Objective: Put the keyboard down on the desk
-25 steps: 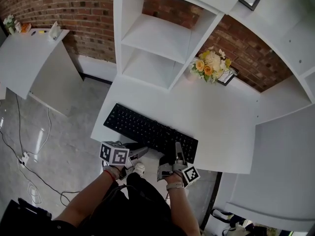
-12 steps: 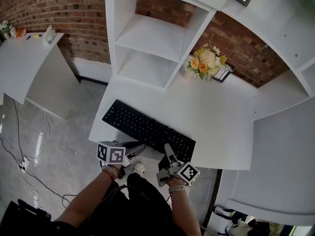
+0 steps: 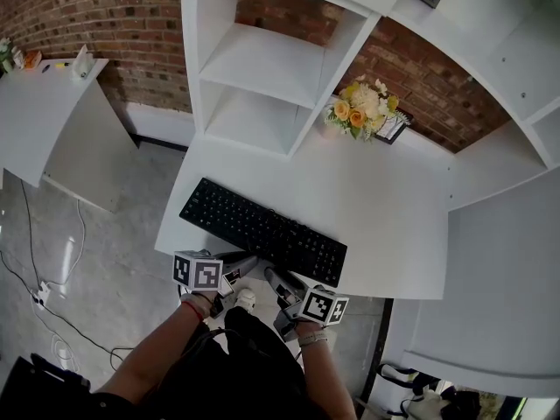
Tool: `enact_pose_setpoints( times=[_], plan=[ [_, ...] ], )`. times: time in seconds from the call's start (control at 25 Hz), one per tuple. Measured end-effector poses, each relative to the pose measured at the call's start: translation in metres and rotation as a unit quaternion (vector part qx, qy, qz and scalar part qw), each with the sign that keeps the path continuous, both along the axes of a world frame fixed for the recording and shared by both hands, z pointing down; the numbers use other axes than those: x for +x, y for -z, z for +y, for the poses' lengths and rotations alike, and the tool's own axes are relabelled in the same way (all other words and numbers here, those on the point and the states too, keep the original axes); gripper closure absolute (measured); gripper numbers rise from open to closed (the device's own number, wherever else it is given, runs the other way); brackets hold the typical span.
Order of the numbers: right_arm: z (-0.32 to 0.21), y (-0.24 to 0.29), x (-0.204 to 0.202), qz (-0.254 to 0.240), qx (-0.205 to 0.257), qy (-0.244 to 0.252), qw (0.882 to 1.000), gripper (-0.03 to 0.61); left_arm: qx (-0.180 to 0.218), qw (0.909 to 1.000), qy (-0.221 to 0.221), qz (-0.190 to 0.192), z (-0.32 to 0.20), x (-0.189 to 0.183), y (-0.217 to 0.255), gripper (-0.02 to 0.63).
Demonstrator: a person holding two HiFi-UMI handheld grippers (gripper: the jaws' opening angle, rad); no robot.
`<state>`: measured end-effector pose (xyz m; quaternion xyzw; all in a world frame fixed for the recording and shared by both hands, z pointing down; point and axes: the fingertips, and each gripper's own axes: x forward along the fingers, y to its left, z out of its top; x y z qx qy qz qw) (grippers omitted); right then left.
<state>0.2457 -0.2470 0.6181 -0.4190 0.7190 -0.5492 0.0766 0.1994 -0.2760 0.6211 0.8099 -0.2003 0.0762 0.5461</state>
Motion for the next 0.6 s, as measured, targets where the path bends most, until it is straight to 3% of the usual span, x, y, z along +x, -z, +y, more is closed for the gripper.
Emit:
enact_pose_setpoints(
  times=[0.28,0.6],
  plan=[
    [-0.007,-0.010,-0.011,0.033,-0.014,0.008,0.999,0.575,-0.011,0.9998,-0.006,-0.019,0.001,0.000,-0.004,0.575],
    [-0.010,-0.019,-0.015,0.022,-0.041,-0.010,0.999,0.575,-0.031,0.9994,0.004,-0.015,0.003,-0.001,-0.007,0.575]
  ],
)
